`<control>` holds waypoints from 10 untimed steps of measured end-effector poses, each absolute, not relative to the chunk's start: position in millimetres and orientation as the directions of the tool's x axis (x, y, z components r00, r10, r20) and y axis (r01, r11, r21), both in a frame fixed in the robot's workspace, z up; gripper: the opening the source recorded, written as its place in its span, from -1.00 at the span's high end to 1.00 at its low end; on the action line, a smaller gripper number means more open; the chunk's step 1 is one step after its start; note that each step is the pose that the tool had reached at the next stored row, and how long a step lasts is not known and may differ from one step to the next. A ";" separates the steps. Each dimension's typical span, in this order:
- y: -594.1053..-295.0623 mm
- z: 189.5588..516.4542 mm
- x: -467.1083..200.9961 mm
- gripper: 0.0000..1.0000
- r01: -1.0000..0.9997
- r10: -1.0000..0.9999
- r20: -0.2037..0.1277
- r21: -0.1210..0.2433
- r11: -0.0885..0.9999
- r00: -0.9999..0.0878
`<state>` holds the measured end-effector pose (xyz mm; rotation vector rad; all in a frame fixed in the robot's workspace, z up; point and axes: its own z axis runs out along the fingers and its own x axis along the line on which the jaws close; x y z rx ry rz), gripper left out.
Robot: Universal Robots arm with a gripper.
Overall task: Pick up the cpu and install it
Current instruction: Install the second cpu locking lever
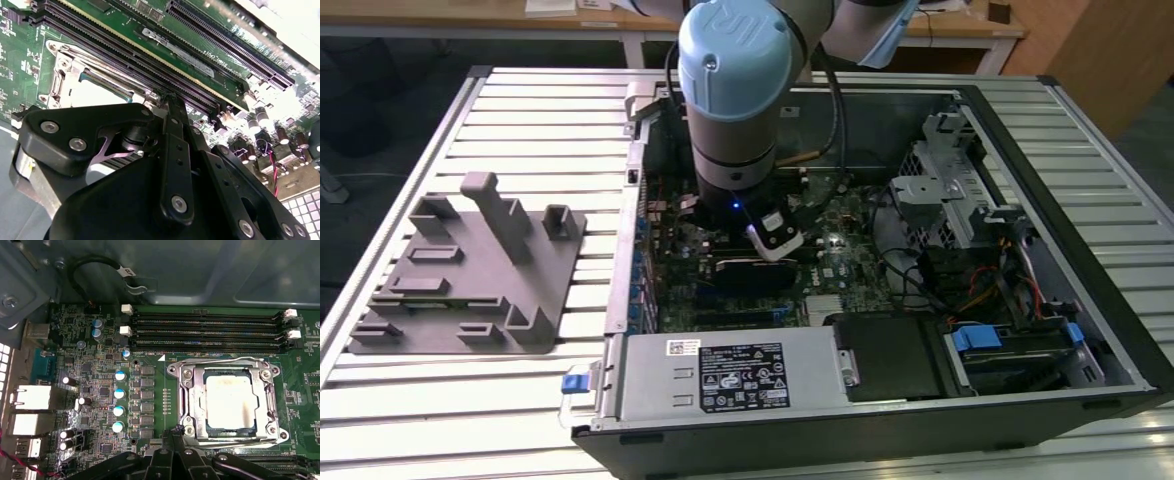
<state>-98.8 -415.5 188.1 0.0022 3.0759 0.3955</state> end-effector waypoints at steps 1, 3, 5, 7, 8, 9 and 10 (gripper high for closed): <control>-415.5 188.2 -98.8 0.79 -0.004 0.007 -0.040 0.253 0.968 -0.999; -415.4 188.4 -98.8 0.79 -0.004 0.007 -0.040 0.253 0.968 -0.999; -415.3 189.8 -98.8 0.79 -0.004 0.007 -0.040 0.253 0.967 -0.999; -415.3 193.5 -98.8 0.79 -0.004 0.007 -0.040 0.253 0.968 -0.999; -415.3 195.7 -98.8 0.79 -0.004 0.007 -0.040 0.253 0.967 -0.999; -415.3 198.3 -98.8 0.79 -0.004 0.006 -0.040 0.253 0.968 -0.999; -415.2 201.1 -98.9 0.79 -0.004 0.007 -0.040 0.253 0.968 -0.999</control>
